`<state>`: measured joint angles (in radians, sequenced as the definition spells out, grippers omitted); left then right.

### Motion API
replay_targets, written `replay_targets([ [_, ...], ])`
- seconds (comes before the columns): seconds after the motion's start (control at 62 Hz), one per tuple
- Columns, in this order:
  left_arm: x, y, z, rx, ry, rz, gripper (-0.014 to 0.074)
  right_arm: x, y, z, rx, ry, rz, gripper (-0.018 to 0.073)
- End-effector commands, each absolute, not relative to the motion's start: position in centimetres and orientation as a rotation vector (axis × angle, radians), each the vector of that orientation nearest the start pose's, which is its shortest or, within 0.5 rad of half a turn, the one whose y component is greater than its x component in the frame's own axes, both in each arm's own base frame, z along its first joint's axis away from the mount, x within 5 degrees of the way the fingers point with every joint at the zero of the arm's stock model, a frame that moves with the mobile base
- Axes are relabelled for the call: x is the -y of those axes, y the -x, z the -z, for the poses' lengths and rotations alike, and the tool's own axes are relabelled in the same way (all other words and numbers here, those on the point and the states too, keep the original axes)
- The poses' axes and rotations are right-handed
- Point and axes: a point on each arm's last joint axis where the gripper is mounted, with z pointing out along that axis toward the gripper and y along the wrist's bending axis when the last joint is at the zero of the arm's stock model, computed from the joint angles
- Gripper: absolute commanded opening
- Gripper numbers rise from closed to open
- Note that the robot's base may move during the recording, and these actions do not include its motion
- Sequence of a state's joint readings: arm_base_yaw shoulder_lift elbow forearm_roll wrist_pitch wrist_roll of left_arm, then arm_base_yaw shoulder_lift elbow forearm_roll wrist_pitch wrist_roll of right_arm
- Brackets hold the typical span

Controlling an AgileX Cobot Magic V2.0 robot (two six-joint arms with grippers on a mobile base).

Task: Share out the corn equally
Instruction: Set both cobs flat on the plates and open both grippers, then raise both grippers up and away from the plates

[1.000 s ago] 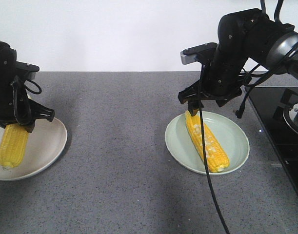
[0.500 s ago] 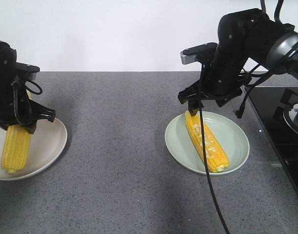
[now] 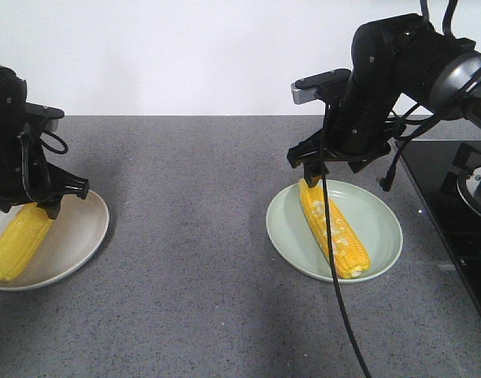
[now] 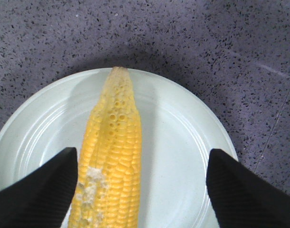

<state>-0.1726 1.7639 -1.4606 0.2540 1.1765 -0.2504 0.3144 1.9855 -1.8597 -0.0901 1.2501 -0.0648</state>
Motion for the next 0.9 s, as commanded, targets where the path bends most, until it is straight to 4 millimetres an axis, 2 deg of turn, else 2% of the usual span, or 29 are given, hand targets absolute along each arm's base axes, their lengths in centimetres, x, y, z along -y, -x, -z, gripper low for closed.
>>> replay_targets([
  [0.0, 3.9, -35.2, -29.6, -2.827, 0.005, -0.291, 0.0472, -11.9, -39.6, -32.4, -2.732, 0.545, 0.066, 0.0546],
  [0.177, 3.9, -34.9, -30.1, -2.825, 0.012, -0.280, 0.0468, -12.2, -39.0, -34.4, -2.637, 0.552, -0.006, 0.0522],
  [0.29, 3.8, -34.5, -31.2, -2.779, 0.014, -0.259, 0.0443, -12.4, -37.9, -36.9, -2.532, 0.580, -0.027, 0.0445],
  [0.387, 3.8, -34.0, -32.5, -2.725, 0.016, -0.240, 0.0383, -12.3, -36.8, -39.0, -2.454, 0.569, -0.043, 0.0331],
  [0.451, 3.7, -33.4, -33.7, -2.676, 0.019, -0.220, 0.0326, -12.2, -36.1, -40.2, -2.415, 0.558, -0.069, 0.0221],
  [0.613, 3.7, -31.6, -37.4, -2.509, -0.009, -0.147, 0.0123, -11.8, -33.9, -42.9, -2.336, 0.577, -0.106, -0.0017],
  [0.725, 3.8, -29.6, -40.3, -2.387, -0.030, -0.062, -0.0010, -11.9, -31.9, -45.1, -2.254, 0.623, -0.191, -0.0009],
  [0.887, 3.6, -25.7, -44.4, -2.213, -0.082, 0.016, -0.0008, -11.1, -28.7, -48.4, -2.127, 0.656, -0.222, -0.0008],
])
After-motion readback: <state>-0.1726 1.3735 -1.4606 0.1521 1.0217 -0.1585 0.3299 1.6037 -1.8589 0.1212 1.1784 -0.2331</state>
